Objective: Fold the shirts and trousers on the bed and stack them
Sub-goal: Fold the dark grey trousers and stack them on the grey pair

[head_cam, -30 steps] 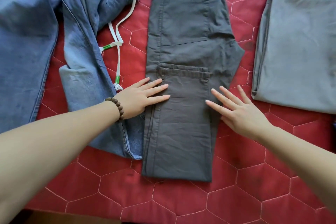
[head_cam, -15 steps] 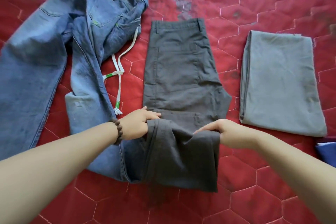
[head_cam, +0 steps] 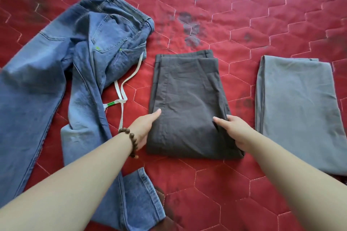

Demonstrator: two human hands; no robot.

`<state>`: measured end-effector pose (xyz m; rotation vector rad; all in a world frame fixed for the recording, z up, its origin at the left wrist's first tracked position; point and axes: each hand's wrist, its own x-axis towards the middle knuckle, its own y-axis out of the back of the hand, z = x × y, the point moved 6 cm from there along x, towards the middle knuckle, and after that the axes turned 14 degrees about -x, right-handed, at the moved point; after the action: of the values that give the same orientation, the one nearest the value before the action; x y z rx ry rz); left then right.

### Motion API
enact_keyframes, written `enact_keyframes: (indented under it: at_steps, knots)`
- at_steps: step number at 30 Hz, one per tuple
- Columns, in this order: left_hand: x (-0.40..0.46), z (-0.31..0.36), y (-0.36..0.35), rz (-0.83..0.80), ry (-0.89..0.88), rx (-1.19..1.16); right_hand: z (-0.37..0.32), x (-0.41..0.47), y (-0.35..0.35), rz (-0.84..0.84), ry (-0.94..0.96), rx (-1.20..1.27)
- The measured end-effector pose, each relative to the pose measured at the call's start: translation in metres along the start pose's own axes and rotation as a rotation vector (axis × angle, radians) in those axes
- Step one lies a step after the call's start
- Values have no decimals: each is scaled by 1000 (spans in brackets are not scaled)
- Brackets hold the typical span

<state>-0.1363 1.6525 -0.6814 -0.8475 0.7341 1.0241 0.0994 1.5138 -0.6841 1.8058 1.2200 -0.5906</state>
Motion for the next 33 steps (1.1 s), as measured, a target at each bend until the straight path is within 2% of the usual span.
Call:
enact_keyframes:
  at_steps: [7,10,13,17,21,23,25,27,28,29,30,31,33]
  knots:
    - [9,-8,17,42,-262,48,-33,7,12,214,303,-147]
    - [11,-11,20,57,-322,114,-38,13,9,267,253,-252]
    - [19,3,19,68,-351,112,-44,16,13,282,188,-236]
    - [38,47,6,89,-420,58,-76,27,25,359,243,-244]
    - [55,70,-13,77,-395,-16,-98,51,29,299,262,-169]
    - [53,79,-19,113,-451,10,-102,55,34,323,293,-133]
    - [40,91,-14,308,-623,237,-105,51,36,433,307,-222]
    - [12,102,-18,526,-929,609,-112,34,39,717,370,-467]
    - [-1,100,-33,501,-1101,804,-120,21,33,852,481,-612]
    - [-8,89,-50,400,-1223,990,-125,9,19,913,622,-738]
    - [-9,72,-67,263,-1282,1177,-126,1,1,901,759,-836]
    - [-5,51,-80,144,-1260,1366,-120,-3,-20,833,874,-929]
    - [9,13,-86,47,-1076,1691,-95,-5,-56,649,966,-1100]
